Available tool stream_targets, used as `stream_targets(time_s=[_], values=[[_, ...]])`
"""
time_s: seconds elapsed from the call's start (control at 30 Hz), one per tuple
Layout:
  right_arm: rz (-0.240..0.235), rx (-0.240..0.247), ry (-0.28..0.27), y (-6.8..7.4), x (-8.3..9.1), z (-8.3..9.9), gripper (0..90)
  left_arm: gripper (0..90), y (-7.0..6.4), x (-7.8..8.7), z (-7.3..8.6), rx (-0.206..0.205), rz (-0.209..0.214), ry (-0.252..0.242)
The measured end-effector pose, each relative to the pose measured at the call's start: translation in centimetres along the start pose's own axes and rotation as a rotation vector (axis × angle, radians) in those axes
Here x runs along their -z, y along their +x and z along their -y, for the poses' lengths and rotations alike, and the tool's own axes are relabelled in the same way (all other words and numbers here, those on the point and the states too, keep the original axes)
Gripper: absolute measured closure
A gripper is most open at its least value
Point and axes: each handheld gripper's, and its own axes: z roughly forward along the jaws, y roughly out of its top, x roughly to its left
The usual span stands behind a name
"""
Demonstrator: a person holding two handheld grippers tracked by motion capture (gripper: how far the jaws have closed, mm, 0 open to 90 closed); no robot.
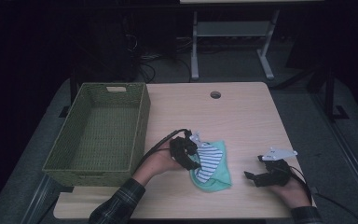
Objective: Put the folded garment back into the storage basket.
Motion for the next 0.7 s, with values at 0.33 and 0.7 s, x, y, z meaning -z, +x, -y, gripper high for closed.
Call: stream_targets(time_s=[0.33, 0.7], values=[[0.0, 0.001, 0.0, 0.0, 0.0, 0.0, 11.5, 31.8, -0.5, -2.1, 0.0, -0.028, 0.02, 0.047], [0.001, 0.001, 0.0, 0.0, 0.0, 0.0, 11.6, 30.1, -0.8, -2.6, 0.2, -0.023, 0.003, 0.047]])
